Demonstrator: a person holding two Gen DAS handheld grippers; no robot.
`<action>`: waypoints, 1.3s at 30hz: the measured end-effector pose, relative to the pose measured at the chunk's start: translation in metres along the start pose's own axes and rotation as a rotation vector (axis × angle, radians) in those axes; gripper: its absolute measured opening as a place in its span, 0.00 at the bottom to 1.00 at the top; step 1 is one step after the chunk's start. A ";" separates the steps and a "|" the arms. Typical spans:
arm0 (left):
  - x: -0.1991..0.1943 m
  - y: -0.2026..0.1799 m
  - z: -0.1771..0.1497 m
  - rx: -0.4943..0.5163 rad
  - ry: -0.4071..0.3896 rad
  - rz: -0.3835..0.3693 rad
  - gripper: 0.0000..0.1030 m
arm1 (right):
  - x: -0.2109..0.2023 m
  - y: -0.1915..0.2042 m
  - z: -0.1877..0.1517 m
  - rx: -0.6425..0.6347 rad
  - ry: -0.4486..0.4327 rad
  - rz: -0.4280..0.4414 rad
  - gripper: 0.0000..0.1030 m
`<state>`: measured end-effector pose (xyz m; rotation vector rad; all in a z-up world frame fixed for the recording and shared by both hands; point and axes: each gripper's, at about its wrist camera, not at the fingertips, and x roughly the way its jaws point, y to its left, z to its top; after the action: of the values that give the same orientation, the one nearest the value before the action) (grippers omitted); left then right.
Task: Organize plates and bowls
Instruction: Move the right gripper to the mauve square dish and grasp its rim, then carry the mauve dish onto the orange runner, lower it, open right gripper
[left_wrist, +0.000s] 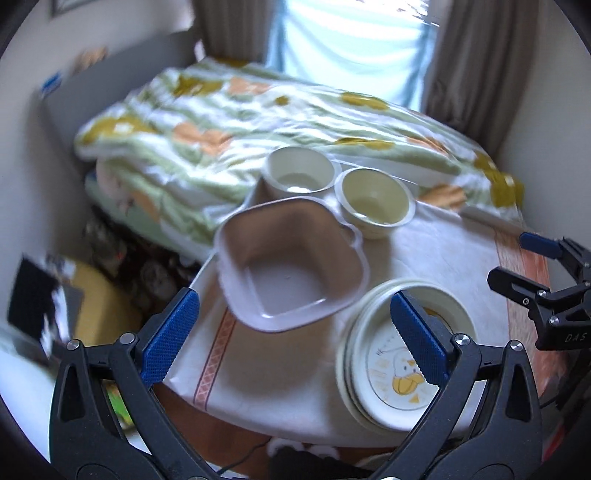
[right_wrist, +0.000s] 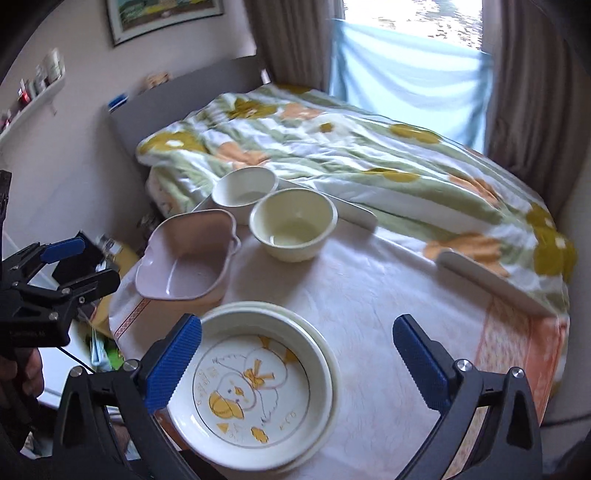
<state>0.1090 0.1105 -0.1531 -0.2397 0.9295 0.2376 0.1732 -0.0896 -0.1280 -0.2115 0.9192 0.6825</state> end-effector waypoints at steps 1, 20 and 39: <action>0.004 0.010 0.001 -0.031 0.006 -0.004 1.00 | 0.005 0.004 0.006 -0.002 -0.001 0.007 1.00; 0.149 0.073 0.002 -0.183 0.232 -0.084 0.36 | 0.179 0.055 0.028 0.076 0.320 0.194 0.42; 0.122 0.056 0.019 -0.040 0.200 -0.092 0.18 | 0.158 0.062 0.027 0.131 0.263 0.186 0.14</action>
<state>0.1762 0.1812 -0.2467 -0.3468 1.1099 0.1486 0.2182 0.0418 -0.2298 -0.1006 1.2427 0.7740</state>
